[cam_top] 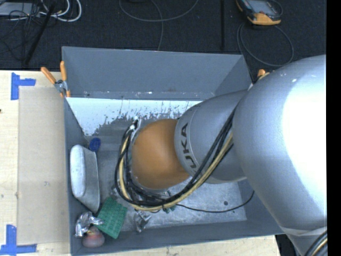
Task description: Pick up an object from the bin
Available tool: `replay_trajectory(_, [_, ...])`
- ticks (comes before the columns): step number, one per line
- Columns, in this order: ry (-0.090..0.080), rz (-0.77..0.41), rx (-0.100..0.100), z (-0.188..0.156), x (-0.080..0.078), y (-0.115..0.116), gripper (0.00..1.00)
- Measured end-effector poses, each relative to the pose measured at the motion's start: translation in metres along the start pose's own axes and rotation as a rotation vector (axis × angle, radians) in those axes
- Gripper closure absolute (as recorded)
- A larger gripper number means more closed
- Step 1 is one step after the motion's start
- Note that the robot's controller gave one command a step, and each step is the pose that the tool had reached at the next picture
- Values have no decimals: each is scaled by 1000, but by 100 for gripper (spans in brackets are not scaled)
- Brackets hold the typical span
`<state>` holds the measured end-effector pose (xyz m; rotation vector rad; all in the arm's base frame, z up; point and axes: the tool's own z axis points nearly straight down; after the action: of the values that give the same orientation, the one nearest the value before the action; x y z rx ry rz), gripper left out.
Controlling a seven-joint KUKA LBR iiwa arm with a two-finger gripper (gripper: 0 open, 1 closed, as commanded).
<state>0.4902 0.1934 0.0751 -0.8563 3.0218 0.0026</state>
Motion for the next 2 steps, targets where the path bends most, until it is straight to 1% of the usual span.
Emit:
replay_trajectory(1, [3, -1, 2, 0, 1, -1, 100])
replay_trajectory(2, [4, -38, 9, -24, -7, 37, 100])
